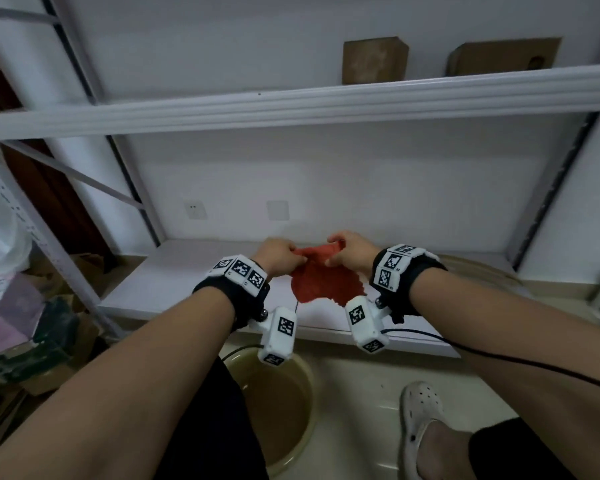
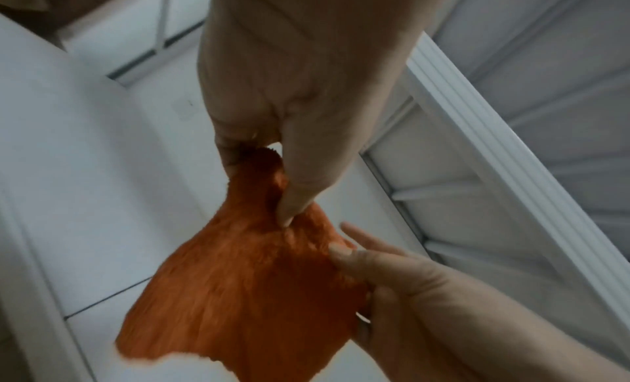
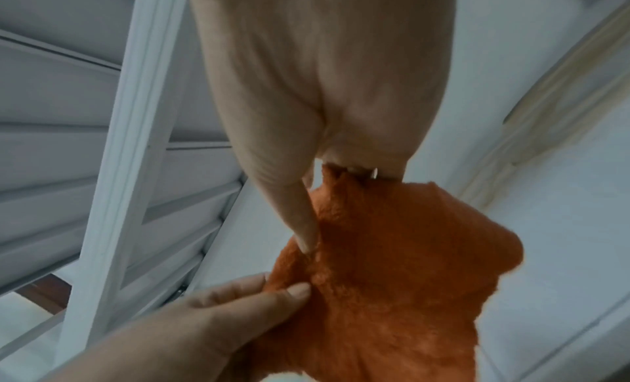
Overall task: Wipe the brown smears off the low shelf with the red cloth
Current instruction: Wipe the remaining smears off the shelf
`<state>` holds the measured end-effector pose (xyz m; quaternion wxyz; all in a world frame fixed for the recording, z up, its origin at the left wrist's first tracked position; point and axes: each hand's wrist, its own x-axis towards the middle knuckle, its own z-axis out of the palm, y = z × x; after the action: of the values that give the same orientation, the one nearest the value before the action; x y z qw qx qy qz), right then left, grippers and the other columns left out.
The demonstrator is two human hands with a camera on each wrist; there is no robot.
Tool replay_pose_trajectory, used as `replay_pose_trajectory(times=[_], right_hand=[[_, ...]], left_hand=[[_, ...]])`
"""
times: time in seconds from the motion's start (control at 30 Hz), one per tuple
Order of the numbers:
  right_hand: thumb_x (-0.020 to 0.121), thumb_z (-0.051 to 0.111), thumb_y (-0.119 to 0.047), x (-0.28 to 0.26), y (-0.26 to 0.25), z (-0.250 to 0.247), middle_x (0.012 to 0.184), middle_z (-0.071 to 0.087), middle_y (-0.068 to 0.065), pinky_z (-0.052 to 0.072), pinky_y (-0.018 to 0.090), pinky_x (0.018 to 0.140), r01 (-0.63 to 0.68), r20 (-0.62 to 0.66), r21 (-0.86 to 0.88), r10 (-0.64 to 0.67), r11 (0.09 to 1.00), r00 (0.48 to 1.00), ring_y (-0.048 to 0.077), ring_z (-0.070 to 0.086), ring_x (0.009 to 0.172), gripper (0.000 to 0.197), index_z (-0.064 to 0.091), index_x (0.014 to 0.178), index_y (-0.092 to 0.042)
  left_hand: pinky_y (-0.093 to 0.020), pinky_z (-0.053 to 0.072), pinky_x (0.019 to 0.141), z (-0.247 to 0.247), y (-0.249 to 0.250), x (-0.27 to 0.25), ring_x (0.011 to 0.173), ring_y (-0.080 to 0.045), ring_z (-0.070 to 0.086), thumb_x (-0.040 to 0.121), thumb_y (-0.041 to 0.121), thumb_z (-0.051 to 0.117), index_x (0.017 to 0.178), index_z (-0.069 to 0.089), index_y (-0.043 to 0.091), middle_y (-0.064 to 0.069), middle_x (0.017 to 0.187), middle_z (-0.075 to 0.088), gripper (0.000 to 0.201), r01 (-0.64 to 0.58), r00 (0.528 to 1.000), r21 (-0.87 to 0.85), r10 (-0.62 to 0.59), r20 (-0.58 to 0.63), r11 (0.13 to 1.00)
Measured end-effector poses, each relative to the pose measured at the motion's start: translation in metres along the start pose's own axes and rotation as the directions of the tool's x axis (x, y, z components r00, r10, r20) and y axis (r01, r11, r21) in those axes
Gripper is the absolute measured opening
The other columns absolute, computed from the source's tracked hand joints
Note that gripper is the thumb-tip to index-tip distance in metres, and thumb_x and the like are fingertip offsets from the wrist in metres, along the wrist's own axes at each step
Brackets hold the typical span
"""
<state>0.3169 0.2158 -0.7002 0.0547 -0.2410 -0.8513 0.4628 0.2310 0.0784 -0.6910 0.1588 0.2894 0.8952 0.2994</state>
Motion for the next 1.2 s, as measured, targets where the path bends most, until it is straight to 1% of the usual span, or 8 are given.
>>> replay_pose_trajectory(times=[0.13,0.33,0.47,0.67,0.77,0.9,1.03,1.2], right_hand=[[0.083,0.069,-0.025,-0.009,0.020,-0.035,0.109,0.067,0.012,0.040,0.024,0.074,-0.035,-0.088,-0.261,0.012,0.965,0.996,0.020,0.057,0.087,0.031,0.066,0.108,-0.007],[0.086,0.064,-0.033,-0.018,0.041,-0.060,0.087,0.059,0.008,0.036,0.022,0.054,-0.056,-0.162,-0.336,0.001,0.940,0.987,0.021,0.055,0.083,0.033,0.067,0.102,-0.004],[0.088,0.062,-0.037,-0.020,0.053,-0.064,0.104,0.066,0.013,0.039,0.024,0.073,-0.106,-0.194,-0.349,0.039,0.931,0.980,0.028,0.061,0.100,0.036,0.065,0.106,-0.007],[0.090,0.056,-0.045,0.006,0.064,-0.058,0.091,0.057,0.008,0.036,0.026,0.071,-0.092,-0.164,-0.226,0.055,0.970,0.985,0.022,0.055,0.085,0.033,0.051,0.093,-0.012],[0.094,0.053,-0.038,0.020,0.073,-0.051,0.103,0.062,0.014,0.040,0.026,0.065,-0.019,-0.051,-0.039,0.017,0.999,0.999,0.019,0.054,0.088,0.033,0.054,0.107,-0.008],[0.086,0.065,-0.040,0.057,0.108,-0.043,0.100,0.056,0.014,0.048,0.030,0.051,0.006,0.123,0.024,-0.009,1.000,0.992,0.030,0.061,0.070,0.053,0.044,0.129,-0.017],[0.079,0.072,-0.033,0.098,0.147,-0.040,0.122,0.041,0.010,0.051,0.020,0.066,0.077,0.125,-0.167,-0.056,0.983,0.991,0.024,0.062,0.086,0.061,0.042,0.133,-0.032],[0.085,0.065,-0.013,0.122,0.172,-0.035,0.072,0.060,0.001,0.046,0.022,0.035,0.041,0.173,-0.050,-0.032,0.998,0.984,0.002,0.054,0.039,0.049,0.039,0.125,-0.024]], left_hand=[[-0.031,0.050,0.091,0.012,0.035,0.005,0.104,-0.028,0.064,0.089,0.024,0.059,0.102,0.071,0.002,-0.016,0.107,0.070,0.028,-0.099,0.995,0.159,0.103,-0.015,0.982],[-0.031,0.048,0.089,0.035,0.059,0.012,0.104,-0.030,0.063,0.091,0.022,0.055,0.103,0.069,0.004,-0.016,0.107,0.069,0.026,-0.181,0.983,0.181,0.177,0.038,0.967],[-0.029,0.047,0.087,0.051,0.063,0.023,0.104,-0.030,0.062,0.091,0.023,0.055,0.100,0.069,0.006,-0.015,0.107,0.068,0.023,-0.210,0.978,0.150,0.204,0.051,0.966],[-0.040,0.060,0.078,0.073,0.065,0.049,0.084,-0.032,0.069,0.087,0.022,0.057,0.070,0.065,0.011,-0.016,0.082,0.067,0.022,-0.040,0.993,-0.184,0.059,0.101,0.982],[-0.025,0.057,0.055,0.089,0.066,0.071,0.065,-0.019,0.062,0.094,0.017,0.050,0.074,0.058,0.013,-0.008,0.073,0.060,0.022,0.119,0.983,-0.472,-0.036,0.182,0.874],[-0.022,0.052,0.059,0.114,0.055,0.109,0.064,-0.011,0.060,0.100,0.030,0.040,0.074,0.058,0.016,0.002,0.059,0.067,0.035,0.264,0.956,-0.649,-0.107,0.272,0.714],[-0.022,0.057,0.051,0.143,0.043,0.145,0.069,-0.014,0.067,0.099,0.018,0.045,0.095,0.061,0.006,-0.010,0.087,0.066,0.020,0.387,0.921,-0.742,-0.190,0.340,0.547],[-0.023,0.057,0.052,0.160,0.035,0.166,0.076,-0.017,0.062,0.098,0.013,0.045,0.086,0.059,0.010,-0.010,0.088,0.060,0.019,0.480,0.877,-0.713,-0.269,0.398,0.511]])
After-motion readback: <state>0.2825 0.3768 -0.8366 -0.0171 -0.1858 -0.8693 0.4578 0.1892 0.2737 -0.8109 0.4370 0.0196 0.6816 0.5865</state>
